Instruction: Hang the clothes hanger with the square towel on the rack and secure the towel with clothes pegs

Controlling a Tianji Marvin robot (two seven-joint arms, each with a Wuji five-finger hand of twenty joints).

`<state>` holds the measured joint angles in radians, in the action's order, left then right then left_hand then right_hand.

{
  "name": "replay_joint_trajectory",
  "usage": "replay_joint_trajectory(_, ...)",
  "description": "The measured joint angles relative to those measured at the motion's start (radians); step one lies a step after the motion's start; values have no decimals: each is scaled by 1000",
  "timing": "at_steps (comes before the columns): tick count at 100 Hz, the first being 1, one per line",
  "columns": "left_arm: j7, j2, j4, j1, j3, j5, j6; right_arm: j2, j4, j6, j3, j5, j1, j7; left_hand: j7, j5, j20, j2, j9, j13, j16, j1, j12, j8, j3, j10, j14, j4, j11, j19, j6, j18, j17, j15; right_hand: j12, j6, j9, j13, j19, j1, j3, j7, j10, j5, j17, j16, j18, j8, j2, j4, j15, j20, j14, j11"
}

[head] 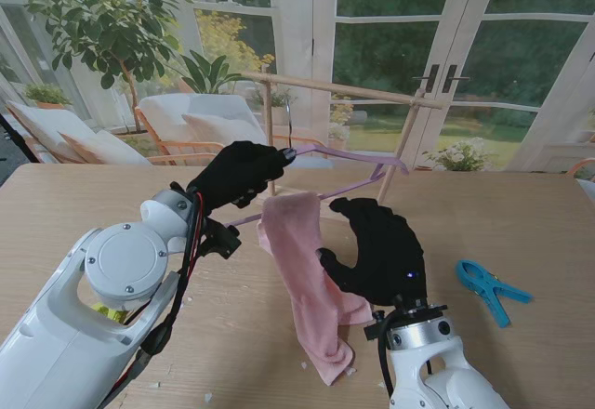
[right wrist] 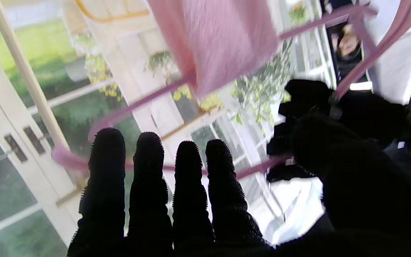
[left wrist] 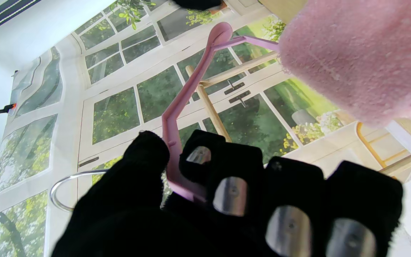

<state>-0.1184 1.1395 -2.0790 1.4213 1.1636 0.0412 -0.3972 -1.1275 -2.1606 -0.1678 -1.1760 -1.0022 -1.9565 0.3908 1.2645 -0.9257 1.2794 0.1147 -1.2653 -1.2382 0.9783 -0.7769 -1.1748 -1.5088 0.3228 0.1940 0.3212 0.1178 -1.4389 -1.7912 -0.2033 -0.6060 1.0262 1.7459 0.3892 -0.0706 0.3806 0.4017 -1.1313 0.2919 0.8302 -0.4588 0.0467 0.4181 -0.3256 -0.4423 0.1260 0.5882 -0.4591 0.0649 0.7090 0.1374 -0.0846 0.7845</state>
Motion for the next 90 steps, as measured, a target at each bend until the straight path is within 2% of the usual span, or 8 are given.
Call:
replay_joint_trajectory(9, 4, 2, -10, -2, -1, -1, -8, 5, 7, -23, 12, 31, 2, -70, 0, 0, 0, 0, 0, 0, 0, 0, 0, 0, 0, 0, 0, 0, 0, 0, 0, 0, 0, 0, 6, -25, 0, 9, -4, -26, -52, 2, 17, 5, 0, -2, 0, 0, 21, 0, 1, 0, -12, 0)
replay_joint_trajectory(30, 9, 5, -19, -2, -1, -10, -14, 8, 97, -145, 46, 74, 48, -124, 0, 0, 0, 0, 0, 0, 0, 0, 0, 0, 0, 0, 0, 0, 0, 0, 0, 0, 0, 0, 8, -122, -96, -17, -5, -114, -137, 44, 86, -72, 32, -12, 3, 0, 43, 0, -12, 0, -47, -7)
replay_joint_trajectory(56, 10, 7, -27, -1, 0, -30, -29, 19, 202, -165, 104, 93, 137, -193, 0, 0, 0, 0, 0, 0, 0, 0, 0, 0, 0, 0, 0, 0, 0, 0, 0, 0, 0, 0, 25, -119, -105, -51, -5, -108, -147, 2, 84, -81, 45, -17, 3, 27, 44, 0, -11, 0, -47, 11)
replay_joint_trajectory(66, 10, 8, -30, -1, 2, -39, -34, 17, 234, -174, 126, 114, 169, -179, 0, 0, 0, 0, 0, 0, 0, 0, 0, 0, 1, 0, 0, 0, 0, 0, 0, 0, 0, 0, 27, -22, -36, -8, -5, -7, -139, -84, 42, 11, 26, -17, 3, 83, 39, 0, -7, 0, -44, 20)
replay_joint_trajectory(71, 11, 8, -31, -1, 3, -44, -37, 14, 248, -178, 134, 137, 181, -158, 0, 0, 0, 0, 0, 0, 0, 0, 0, 0, 1, 0, 0, 0, 0, 0, 0, 0, 0, 0, 34, 69, 51, 50, -5, 54, -64, -167, 13, 95, 5, -23, 3, 99, 32, 0, 1, 0, -36, 22)
replay_joint_trajectory(80, 11, 9, -34, 0, 5, -46, -39, 0, 266, -176, 138, 187, 189, -83, 0, 0, 0, 0, 0, 0, 0, 0, 0, -1, 1, 0, 0, 0, 0, 0, 0, 0, 0, 0, 39, 252, 208, 146, -28, 177, 32, -423, -25, 273, -26, -23, 3, -47, -4, 27, 16, 0, -34, 22)
replay_joint_trajectory(84, 11, 8, -34, 0, 5, -43, -39, -6, 265, -168, 134, 197, 186, -74, 0, -1, 0, 0, 0, 0, 0, 0, 0, -1, 1, 0, 0, 0, 0, 0, 0, 0, 0, 0, 39, 279, 248, 177, -43, 198, 41, -455, -29, 327, -43, -23, 3, -87, -15, 27, 26, 0, -34, 22)
replay_joint_trajectory(90, 10, 8, -34, 0, 5, -34, -37, -12, 256, -146, 123, 190, 172, -76, 0, -1, 0, 0, 0, 0, 0, 0, 0, -1, 1, 0, 0, 0, 0, 0, 0, 0, 0, 0, 39, 282, 275, 200, -49, 198, 41, -465, -31, 348, -54, -25, 3, -97, -19, 27, 28, 0, -34, 26)
